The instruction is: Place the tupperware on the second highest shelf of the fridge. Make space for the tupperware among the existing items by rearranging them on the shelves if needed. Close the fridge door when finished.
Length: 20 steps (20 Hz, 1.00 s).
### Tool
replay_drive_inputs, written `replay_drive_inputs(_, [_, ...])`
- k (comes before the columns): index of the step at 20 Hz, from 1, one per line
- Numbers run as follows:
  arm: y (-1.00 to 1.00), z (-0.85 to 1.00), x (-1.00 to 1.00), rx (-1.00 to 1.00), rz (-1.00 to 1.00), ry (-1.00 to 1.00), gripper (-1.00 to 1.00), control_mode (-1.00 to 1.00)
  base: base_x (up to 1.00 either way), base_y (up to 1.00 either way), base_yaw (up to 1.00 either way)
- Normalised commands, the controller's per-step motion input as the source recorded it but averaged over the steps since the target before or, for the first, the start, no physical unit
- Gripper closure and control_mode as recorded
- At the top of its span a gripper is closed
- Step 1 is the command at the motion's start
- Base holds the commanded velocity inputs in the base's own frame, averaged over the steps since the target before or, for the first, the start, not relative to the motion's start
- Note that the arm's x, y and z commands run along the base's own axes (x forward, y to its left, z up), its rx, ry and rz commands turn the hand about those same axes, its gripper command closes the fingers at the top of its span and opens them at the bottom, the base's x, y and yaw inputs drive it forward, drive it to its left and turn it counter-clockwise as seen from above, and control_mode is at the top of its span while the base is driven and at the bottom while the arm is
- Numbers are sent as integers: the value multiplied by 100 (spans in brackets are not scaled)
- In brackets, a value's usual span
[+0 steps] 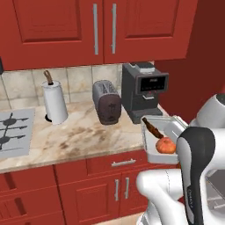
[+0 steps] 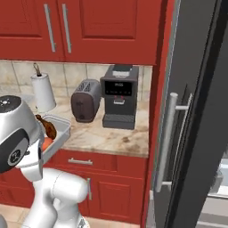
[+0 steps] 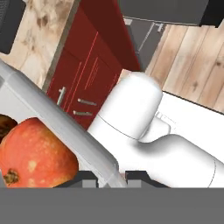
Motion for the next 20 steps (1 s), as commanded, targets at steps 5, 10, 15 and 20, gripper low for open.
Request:
replay_drive_inputs(5, [0,0,0,0,0,0,100,100,-75,-80,-9])
replay_drive_inputs(10, [0,0,0,0,0,0,100,100,-100,-43,0])
replay_drive_inputs(15, [0,0,0,0,0,0,100,100,-51,-94,-10])
replay_drive_inputs(20, [0,0,0,0,0,0,100,100,2,-100,-8])
